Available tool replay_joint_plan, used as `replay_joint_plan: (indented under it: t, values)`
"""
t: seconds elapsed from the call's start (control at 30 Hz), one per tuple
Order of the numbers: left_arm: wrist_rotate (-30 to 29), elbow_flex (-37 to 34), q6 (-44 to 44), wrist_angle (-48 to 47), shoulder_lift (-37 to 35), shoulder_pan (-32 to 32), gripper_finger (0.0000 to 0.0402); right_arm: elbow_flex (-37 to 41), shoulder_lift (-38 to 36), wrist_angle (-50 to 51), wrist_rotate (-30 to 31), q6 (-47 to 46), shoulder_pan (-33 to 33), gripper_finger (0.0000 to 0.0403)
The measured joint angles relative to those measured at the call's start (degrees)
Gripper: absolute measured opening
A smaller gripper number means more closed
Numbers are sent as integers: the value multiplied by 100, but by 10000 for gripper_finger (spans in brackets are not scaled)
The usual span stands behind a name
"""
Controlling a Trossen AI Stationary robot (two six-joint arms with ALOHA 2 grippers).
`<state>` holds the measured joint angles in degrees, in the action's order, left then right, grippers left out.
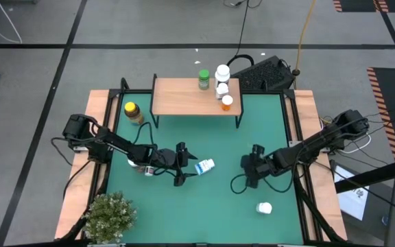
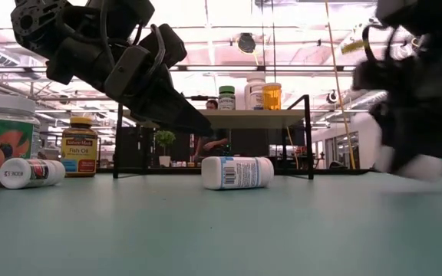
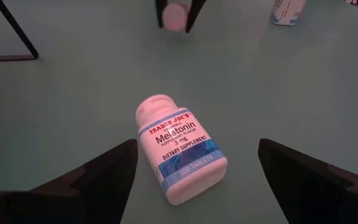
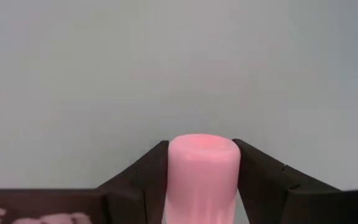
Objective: Pick and place medicine bottles onto shelf by color
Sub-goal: Put the transparent pill bottle on the shelf
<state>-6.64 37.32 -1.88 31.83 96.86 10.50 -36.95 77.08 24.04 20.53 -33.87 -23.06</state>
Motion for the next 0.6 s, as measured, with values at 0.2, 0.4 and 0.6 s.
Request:
replay_joint_plan:
  t: [0.2,0.4,0.6]
  values:
    - [-54,0,299,87,0,46,337,259,-2,-3090,649,505,313,149]
    - [-1294,0,1403,140,0,309,337,1115,-4,-6516,643,329,960,154]
    - [-2371,180,2505,407,-4,577,336,1570,231,-8176,632,-871,1472,153]
